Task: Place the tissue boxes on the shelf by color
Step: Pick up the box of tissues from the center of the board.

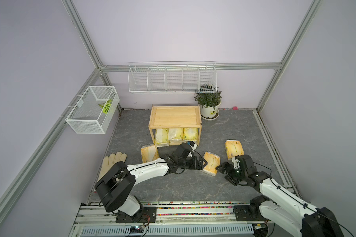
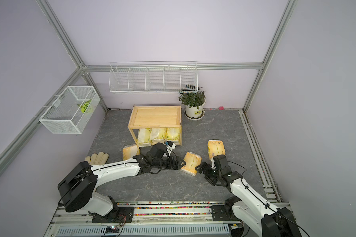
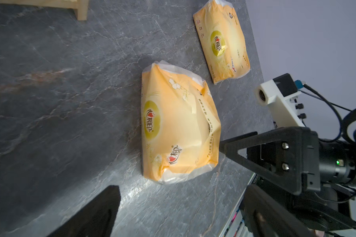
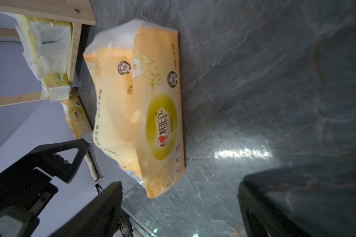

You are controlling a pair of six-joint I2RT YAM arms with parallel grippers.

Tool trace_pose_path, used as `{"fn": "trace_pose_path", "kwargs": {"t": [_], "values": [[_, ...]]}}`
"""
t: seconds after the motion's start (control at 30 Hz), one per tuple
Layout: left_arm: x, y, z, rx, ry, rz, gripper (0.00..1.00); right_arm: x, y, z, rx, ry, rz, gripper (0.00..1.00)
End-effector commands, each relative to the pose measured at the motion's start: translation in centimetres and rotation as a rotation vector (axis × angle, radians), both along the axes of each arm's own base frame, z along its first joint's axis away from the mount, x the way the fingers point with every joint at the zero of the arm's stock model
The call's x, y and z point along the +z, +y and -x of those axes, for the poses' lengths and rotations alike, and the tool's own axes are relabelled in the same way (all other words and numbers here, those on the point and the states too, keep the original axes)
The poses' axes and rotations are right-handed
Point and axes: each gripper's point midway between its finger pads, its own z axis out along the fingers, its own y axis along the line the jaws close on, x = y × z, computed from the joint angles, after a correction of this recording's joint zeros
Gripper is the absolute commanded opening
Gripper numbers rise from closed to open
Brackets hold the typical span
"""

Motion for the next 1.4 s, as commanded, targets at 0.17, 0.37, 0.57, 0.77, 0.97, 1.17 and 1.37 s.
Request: {"fn": "trace_pose_path", "kwargs": {"t": [0.17,0.37,0.57,0.77,0.97,1.17,1.37], "values": [[-1.1,-2.2,-1.3,0.002,0.009,0.076,1.0,-2.1,0.5,-0.3,-0.021,0.044,-0.044,0.93],[-2.1,-3.2,-1.7,0.006,0.031,0.107,1.0,-2.7,1.1,-1.1,-0.027,0.052,-0.071,0.94],[-2.9,-3.5,-1.5,0.007,0.06,0.133,1.0,-3.2,1.7,-1.9,-0.044,0.051,-0.127,0.93],[-3.5,-3.5,-0.8,0.009,0.077,0.14,1.0,-2.7,3.3,-3.2,-0.038,0.039,-0.235,0.93],[-4.0,-3.4,-0.5,0.016,0.08,0.139,1.0,-1.4,4.1,-4.5,-0.043,-0.01,-0.309,0.92],[-4.2,-3.4,-0.4,0.013,0.083,0.135,1.0,-0.3,4.8,-4.8,-0.013,-0.025,-0.345,0.91],[-3.8,-3.0,-0.4,0.022,0.069,0.136,1.0,-1.2,4.6,-4.4,-0.026,-0.008,-0.338,0.79]]}}
